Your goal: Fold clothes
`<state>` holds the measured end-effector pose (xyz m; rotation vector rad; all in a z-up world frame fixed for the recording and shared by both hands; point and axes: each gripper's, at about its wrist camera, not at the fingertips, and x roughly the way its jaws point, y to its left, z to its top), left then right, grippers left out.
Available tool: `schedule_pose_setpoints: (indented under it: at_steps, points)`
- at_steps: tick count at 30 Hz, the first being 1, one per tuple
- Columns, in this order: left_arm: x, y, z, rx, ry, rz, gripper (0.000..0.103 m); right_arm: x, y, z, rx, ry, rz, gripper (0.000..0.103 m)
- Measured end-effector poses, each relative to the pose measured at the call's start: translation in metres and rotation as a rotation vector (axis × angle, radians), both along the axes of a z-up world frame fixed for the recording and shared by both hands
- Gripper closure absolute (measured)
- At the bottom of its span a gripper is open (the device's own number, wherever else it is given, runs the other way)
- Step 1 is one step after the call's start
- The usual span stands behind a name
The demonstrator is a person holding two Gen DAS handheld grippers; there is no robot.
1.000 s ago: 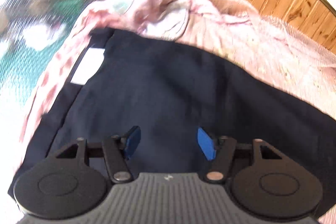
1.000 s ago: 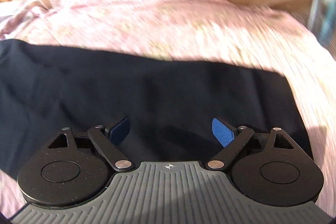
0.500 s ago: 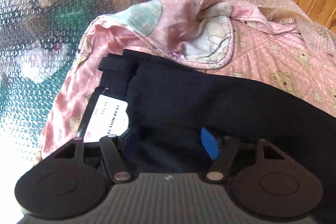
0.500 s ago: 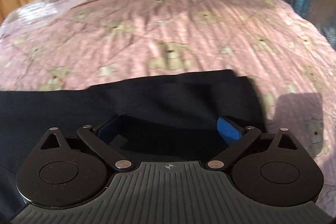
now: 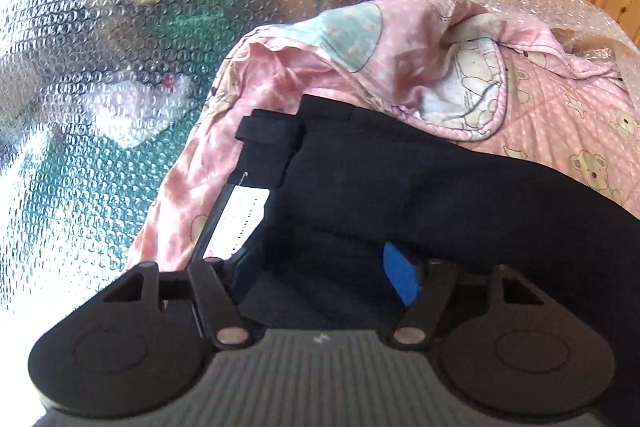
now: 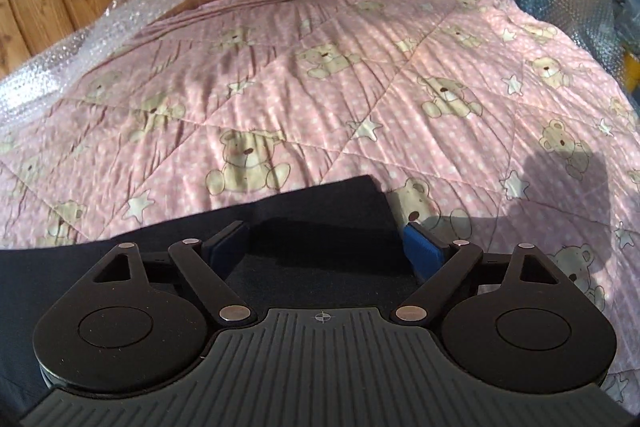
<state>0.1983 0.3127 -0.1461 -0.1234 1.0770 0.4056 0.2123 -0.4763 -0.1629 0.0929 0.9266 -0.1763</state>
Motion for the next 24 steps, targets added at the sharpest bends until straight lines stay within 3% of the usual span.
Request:
schedule_pose_setpoints:
  at_steps: [9, 11, 12, 16, 19, 21, 24]
  points:
    - [0.002, 0.003, 0.005, -0.034, 0.026, 0.037, 0.036, 0.012, 0.007, -0.004, -0.082, 0.006, 0.001, 0.014]
    - [-0.012, 0.002, 0.013, -0.079, 0.012, 0.033, 0.035, 0.009, 0.012, 0.007, -0.122, 0.007, -0.017, 0.024]
    - [-0.025, -0.001, 0.020, -0.097, -0.010, 0.020, 0.035, 0.003, 0.017, 0.016, -0.137, -0.015, -0.020, 0.029]
    - [-0.085, -0.011, 0.035, -0.130, -0.074, -0.026, 0.031, -0.037, 0.050, 0.044, -0.036, -0.101, 0.046, 0.021]
    - [-0.133, 0.001, 0.036, -0.143, -0.079, 0.046, 0.031, -0.059, 0.084, 0.032, -0.022, -0.047, 0.135, 0.020]
    - [-0.165, 0.011, 0.039, -0.160, -0.090, 0.102, 0.031, -0.064, 0.100, 0.009, -0.090, 0.060, 0.150, 0.022]
    - [-0.222, 0.035, 0.056, -0.211, -0.179, 0.227, 0.028, -0.076, 0.113, 0.016, -0.118, 0.046, 0.088, 0.022]
